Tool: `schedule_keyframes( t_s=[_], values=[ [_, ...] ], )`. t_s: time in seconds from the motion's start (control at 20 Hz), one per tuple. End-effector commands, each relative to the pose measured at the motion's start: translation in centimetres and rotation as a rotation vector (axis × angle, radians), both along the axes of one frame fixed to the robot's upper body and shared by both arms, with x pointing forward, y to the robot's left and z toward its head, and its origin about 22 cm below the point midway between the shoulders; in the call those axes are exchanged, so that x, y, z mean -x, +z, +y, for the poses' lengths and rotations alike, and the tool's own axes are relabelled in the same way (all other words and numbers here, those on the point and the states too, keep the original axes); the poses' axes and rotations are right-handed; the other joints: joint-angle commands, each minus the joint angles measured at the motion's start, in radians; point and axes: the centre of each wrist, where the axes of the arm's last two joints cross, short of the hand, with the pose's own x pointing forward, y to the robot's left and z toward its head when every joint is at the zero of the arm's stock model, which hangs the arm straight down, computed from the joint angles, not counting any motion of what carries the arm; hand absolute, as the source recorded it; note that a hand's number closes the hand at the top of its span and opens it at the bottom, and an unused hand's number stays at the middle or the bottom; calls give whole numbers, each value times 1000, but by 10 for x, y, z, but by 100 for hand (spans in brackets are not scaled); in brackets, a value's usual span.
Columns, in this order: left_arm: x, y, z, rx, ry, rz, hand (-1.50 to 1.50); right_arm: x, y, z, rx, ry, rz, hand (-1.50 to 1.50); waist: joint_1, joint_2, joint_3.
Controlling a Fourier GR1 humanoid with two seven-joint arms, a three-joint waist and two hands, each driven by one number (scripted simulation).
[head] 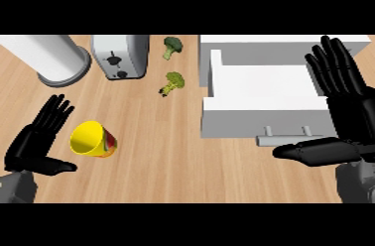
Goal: Pick up the cup, place it into the drawer and close the drawer
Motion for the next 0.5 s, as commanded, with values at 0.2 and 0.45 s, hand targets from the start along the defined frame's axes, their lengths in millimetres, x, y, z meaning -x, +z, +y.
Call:
schedule_keyframes(
  t_s=[0.2, 0.45],
  values=[
    [5, -52, 2, -17, 22, 49, -150, -1, 3, 2, 11, -3, -15, -150, -2, 0, 0],
    [11, -55, 33, -34, 48, 51, -150, 1, -11, 5, 3, 9, -4, -150, -13, 4, -2]
  ],
)
